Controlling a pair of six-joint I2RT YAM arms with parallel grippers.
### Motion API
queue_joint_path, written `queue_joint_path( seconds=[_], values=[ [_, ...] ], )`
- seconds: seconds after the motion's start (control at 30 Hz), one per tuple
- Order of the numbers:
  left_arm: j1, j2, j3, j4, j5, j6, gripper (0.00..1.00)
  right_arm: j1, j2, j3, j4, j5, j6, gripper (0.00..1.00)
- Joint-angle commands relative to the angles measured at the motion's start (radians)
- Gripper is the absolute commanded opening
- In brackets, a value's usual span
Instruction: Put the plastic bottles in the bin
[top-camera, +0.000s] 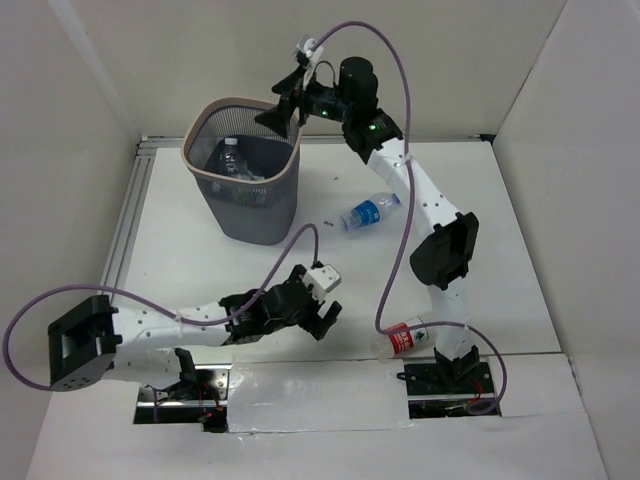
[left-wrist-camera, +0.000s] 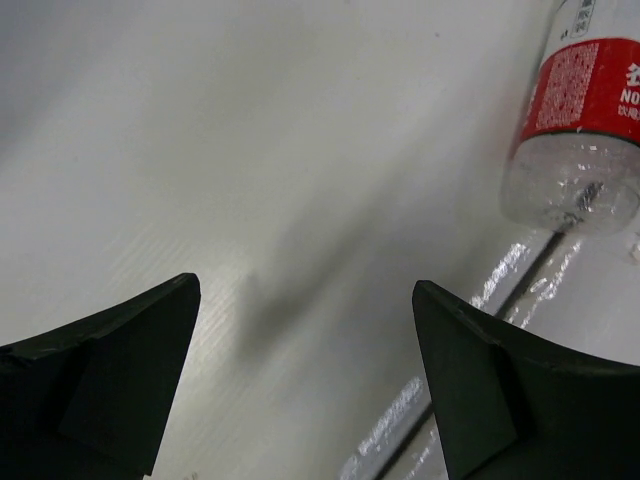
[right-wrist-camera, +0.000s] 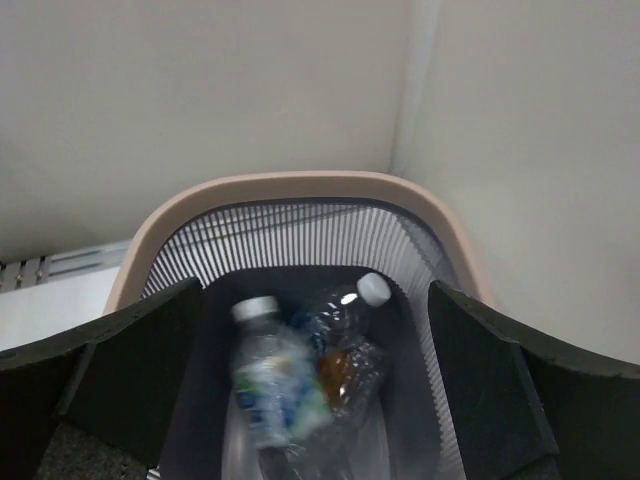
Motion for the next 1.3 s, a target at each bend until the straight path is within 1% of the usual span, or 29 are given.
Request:
queue_joint_path(
  seconds=[0.0,0.07,0.1,0.13,0.17,0.2,0.23,0.27,0.3,0.33,0.37,0.4,0.43,0.47,0.5,0.53,0.57,0.6,0.63,0.67,0.7,0.73,0.8,0.87,0.9,1.0,1.13,1.2,1.27],
  values=[
    [0.02,0.085,0.109,0.103,-0.03,0.145,1.0,-0.083,-0.135,0.049,0.043,0.033,0.06,1.0],
    [0.043,0.128,0.138,0.134,-0.015,0.169,1.0,-0.124,-0.173,0.025,-0.001,0.058,0.06,1.0],
    [0.07,0.167,0.167,0.143,-0.006,0.191,1.0,-0.168,-0.219,-0.01,-0.023,0.071,0.047,1.0],
    [0.086,0.187,0.186,0.154,0.009,0.202,1.0,-0.198,-0.244,-0.038,-0.061,0.094,0.036,0.96],
    [0.101,0.207,0.204,0.168,0.022,0.212,1.0,-0.228,-0.273,-0.074,-0.08,0.095,0.016,0.73],
    [0.126,0.247,0.245,0.177,0.031,0.235,1.0,-0.3,-0.331,-0.16,-0.098,0.095,0.007,0.55],
    [0.14,0.27,0.269,0.177,0.051,0.248,1.0,-0.34,-0.36,-0.211,-0.116,0.078,-0.009,0.36],
    [0.15,0.293,0.295,0.189,0.051,0.26,1.0,-0.379,-0.386,-0.261,-0.168,0.058,-0.036,0.21],
    [0.16,0.319,0.351,0.189,0.051,0.292,1.0,-0.444,-0.409,-0.305,-0.211,0.034,-0.118,0.05],
    [0.175,0.373,0.382,0.189,0.051,0.309,1.0,-0.478,-0.447,-0.384,-0.322,-0.02,-0.163,0.04],
    [0.186,0.399,0.413,0.189,0.06,0.327,1.0,-0.511,-0.465,-0.42,-0.384,-0.052,-0.215,0.04],
    [0.195,0.427,0.474,0.189,0.06,0.355,1.0,-0.563,-0.478,-0.453,-0.455,-0.083,-0.328,0.06],
    [0.216,0.454,0.503,0.189,0.06,0.366,1.0,-0.587,-0.507,-0.524,-0.522,-0.106,-0.39,0.16],
    [0.226,0.505,0.532,0.189,0.06,0.378,1.0,-0.607,-0.524,-0.562,-0.646,-0.137,-0.458,0.22],
    [0.235,0.528,0.583,0.189,0.071,0.402,1.0,-0.641,-0.543,-0.607,-0.691,-0.148,-0.565,0.3],
    [0.247,0.552,0.608,0.189,0.071,0.416,1.0,-0.658,-0.59,-0.7,-0.73,-0.157,-0.614,0.59],
    [0.247,0.577,0.632,0.189,0.092,0.429,1.0,-0.672,-0.618,-0.749,-0.77,-0.157,-0.648,0.75],
    [0.259,0.627,0.683,0.189,0.103,0.458,1.0,-0.699,-0.65,-0.797,-0.77,-0.157,-0.694,0.84],
    [0.259,0.655,0.707,0.18,0.103,0.473,1.0,-0.713,-0.717,-0.885,-0.77,-0.157,-0.711,0.93],
    [0.269,0.683,0.735,0.17,0.103,0.484,1.0,-0.726,-0.754,-0.924,-0.758,-0.157,-0.724,0.96],
    [0.269,0.739,0.788,0.159,0.094,0.493,1.0,-0.738,-0.788,-0.957,-0.749,-0.157,-0.743,0.99],
    [0.281,0.764,0.812,0.147,0.094,0.493,1.0,-0.753,-0.846,-0.984,-0.749,-0.157,-0.753,0.99],
    [0.295,0.804,0.838,0.146,0.094,0.493,1.0,-0.764,-0.885,-1.03,-0.77,-0.157,-0.782,1.0],
    [0.319,0.841,0.838,0.163,0.114,0.493,1.0,-0.773,-0.911,-1.031,-0.813,-0.166,-0.825,1.0],
    [0.319,0.855,0.85,0.172,0.114,0.493,1.0,-0.773,-0.911,-1.031,-0.852,-0.166,-0.837,1.0],
    [0.328,0.907,0.859,0.173,0.123,0.481,1.0,-0.798,-0.933,-1.04,-0.902,-0.166,-0.859,1.0],
    [0.338,0.947,0.859,0.183,0.086,0.455,1.0,-0.807,-0.966,-1.05,-0.913,-0.166,-0.859,1.0],
    [0.338,0.956,0.859,0.183,0.06,0.446,0.97,-0.807,-0.977,-1.069,-0.913,-0.166,-0.859,1.0],
    [0.338,0.956,0.849,0.183,0.06,0.446,0.88,-0.807,-0.988,-1.083,-0.923,-0.175,-0.859,0.99]
  ],
)
